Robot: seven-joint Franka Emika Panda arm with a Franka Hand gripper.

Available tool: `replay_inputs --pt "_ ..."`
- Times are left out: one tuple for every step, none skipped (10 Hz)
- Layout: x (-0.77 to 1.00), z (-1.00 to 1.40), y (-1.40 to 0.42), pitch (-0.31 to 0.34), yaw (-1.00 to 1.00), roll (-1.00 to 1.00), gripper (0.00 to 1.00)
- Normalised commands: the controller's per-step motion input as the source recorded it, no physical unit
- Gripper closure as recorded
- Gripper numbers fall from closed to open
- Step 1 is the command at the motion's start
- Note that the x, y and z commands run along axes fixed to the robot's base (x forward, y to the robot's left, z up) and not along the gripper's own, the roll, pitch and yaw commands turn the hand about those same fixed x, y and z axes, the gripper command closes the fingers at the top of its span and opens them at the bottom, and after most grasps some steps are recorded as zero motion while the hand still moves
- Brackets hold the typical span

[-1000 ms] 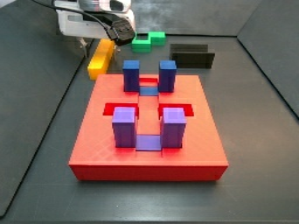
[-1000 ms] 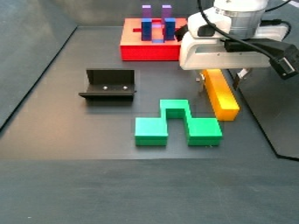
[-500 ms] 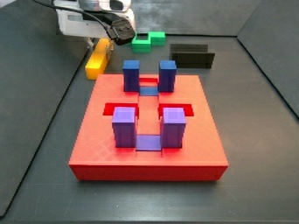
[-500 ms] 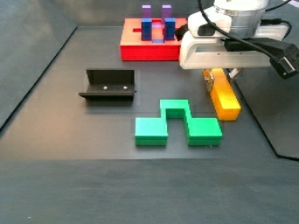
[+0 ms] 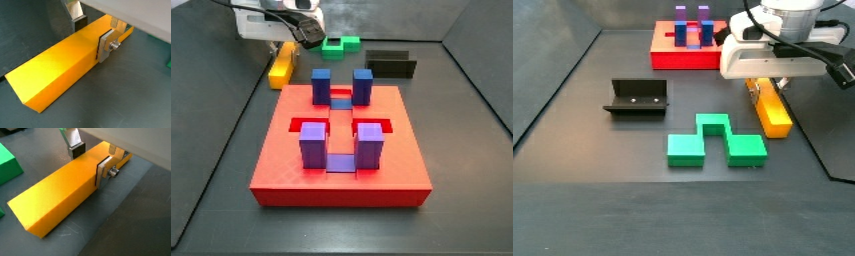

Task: Pick up the yellow object. Move up. Move to above the board. Insert the yellow object.
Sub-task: Pick up the yellow object, then move up, then move to above the board.

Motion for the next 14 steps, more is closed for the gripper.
replay_inputs --pt "0.0 0.0 0.0 0.0 0.0 0.0 1.0" --pt "0.0 0.0 0.0 0.0 0.0 0.0 1.0" --pt "0.0 0.0 0.0 0.0 0.0 0.0 1.0" --pt "0.0 0.0 0.0 0.0 0.0 0.0 1.0" --pt "0.0 0.0 0.0 0.0 0.0 0.0 1.0" --pt "0.0 0.0 0.0 0.0 0.0 0.0 1.0" --pt "0.0 0.0 0.0 0.0 0.0 0.0 1.0" --pt "0.0 0.0 0.0 0.0 0.0 0.0 1.0" --pt "0.0 0.0 0.0 0.0 0.0 0.0 1.0" --pt "0.0 0.83 0.0 0.0 0.0 0.0 1.0" --pt "0.02 0.84 0.01 -0.009 -0.01 0.0 1.0" --pt "-0.02 0.71 0.01 0.041 -0.02 0.0 1.0" --pt "-0.02 0.45 0.02 0.042 -0.02 0.01 1.0" --pt "0.0 1.4 0.0 0.0 0.0 0.0 1.0"
